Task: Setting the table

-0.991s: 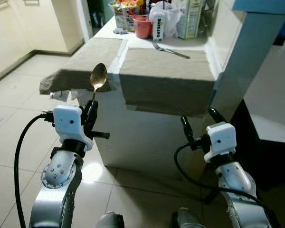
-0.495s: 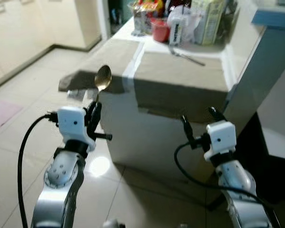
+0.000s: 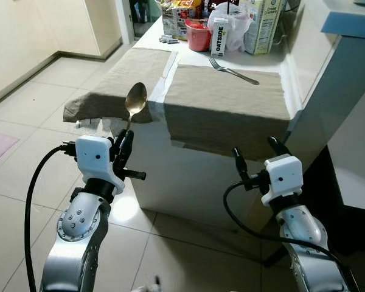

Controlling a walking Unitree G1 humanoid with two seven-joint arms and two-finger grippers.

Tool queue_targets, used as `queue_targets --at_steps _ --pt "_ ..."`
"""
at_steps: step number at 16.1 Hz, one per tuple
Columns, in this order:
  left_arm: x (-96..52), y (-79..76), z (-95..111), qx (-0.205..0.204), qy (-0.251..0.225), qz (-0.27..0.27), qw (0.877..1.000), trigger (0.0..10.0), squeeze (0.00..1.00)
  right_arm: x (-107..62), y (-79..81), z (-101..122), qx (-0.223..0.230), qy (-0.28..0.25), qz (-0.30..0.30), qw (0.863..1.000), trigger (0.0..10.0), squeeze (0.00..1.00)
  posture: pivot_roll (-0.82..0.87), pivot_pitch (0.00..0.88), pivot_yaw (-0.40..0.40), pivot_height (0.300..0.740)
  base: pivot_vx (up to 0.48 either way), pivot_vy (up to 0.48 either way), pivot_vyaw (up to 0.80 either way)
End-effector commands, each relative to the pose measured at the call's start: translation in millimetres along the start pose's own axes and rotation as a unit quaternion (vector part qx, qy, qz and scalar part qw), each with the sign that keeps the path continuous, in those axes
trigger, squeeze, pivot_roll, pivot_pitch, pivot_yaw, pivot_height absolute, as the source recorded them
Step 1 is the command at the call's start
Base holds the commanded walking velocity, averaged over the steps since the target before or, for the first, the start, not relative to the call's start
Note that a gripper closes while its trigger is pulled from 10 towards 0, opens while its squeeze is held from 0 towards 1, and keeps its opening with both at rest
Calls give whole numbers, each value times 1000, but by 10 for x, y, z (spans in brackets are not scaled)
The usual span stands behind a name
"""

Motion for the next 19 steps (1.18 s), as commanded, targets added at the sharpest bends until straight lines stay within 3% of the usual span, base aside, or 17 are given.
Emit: queue_targets --at_steps 1,3,12,19 --pt "27 -54 74 -2 -16 -17 1000 0 0 14 -62 5 -14 -3 -10 1000 10000 0 -70 5 48 740 0 -480 0" --pt "35 -68 98 -5 -22 -23 999 0 0 31 -79 -14 -16 -1 -14 1000 10000 0 -68 3 47 740 0 -480 0" --pt "89 -108 113 1 -27 -35 999 0 0 99 -50 -30 -18 -8 -9 1000 10000 0 -66 0 52 740 0 -478 -647" --pt "159 -127 123 12 -26 -32 999 0 0 99 -29 -35 -14 -11 -7 1000 10000 0 -66 0 52 740 79 -438 0"
Point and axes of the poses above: a point about 5 cm out from each wrist's last joint towards the gripper, its own x axis pointing out of the wrist towards the gripper, its own z axis along the axis of the wrist's last joint, y = z × x, the point moved 1 cm from there along x, pointing out of the wrist towards the gripper, and after that the axes turned 1 degree about -x, right-handed, at the moved point
